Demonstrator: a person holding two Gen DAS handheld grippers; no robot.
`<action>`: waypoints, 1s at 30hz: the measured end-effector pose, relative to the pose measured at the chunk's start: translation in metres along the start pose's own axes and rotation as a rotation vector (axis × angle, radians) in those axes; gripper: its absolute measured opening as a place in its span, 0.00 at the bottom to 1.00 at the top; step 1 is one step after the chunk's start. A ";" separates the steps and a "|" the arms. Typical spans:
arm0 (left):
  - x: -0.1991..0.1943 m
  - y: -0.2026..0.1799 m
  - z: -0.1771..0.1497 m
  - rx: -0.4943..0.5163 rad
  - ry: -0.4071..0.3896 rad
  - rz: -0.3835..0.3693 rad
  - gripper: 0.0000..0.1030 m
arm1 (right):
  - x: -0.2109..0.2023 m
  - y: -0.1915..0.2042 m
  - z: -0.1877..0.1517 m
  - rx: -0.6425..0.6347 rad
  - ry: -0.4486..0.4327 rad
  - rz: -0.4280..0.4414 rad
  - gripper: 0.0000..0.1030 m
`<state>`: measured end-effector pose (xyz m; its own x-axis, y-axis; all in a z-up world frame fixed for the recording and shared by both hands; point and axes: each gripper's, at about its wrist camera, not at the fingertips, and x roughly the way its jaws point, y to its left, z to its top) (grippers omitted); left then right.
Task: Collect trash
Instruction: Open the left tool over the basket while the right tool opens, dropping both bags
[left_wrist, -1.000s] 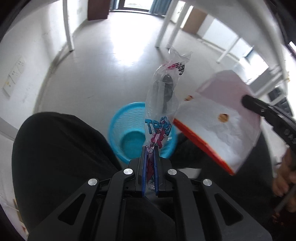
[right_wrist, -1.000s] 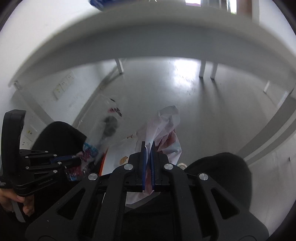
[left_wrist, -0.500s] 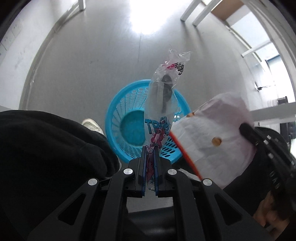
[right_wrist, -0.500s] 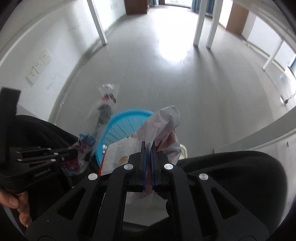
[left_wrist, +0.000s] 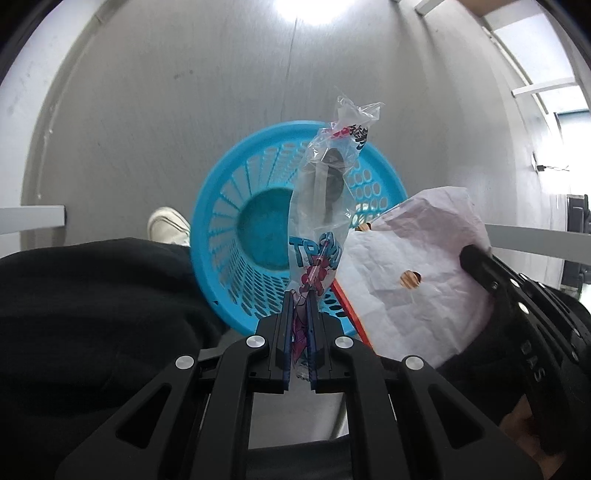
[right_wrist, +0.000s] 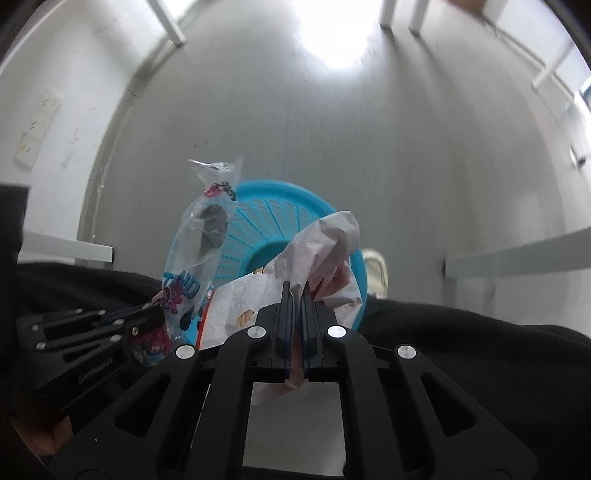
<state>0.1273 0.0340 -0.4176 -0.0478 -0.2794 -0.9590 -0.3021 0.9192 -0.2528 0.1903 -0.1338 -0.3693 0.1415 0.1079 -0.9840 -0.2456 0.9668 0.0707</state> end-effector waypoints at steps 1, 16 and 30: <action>0.004 -0.001 0.006 -0.004 0.013 0.001 0.05 | 0.008 0.002 0.004 0.003 0.011 -0.014 0.03; 0.023 0.004 0.031 -0.033 0.063 0.036 0.34 | 0.076 -0.018 0.023 0.071 0.158 -0.008 0.26; -0.005 0.010 0.029 -0.026 -0.052 0.019 0.38 | 0.021 -0.012 0.000 0.031 0.041 0.000 0.35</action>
<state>0.1519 0.0525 -0.4193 -0.0050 -0.2463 -0.9692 -0.3264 0.9165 -0.2313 0.1967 -0.1435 -0.3911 0.1017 0.0989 -0.9899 -0.2155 0.9736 0.0752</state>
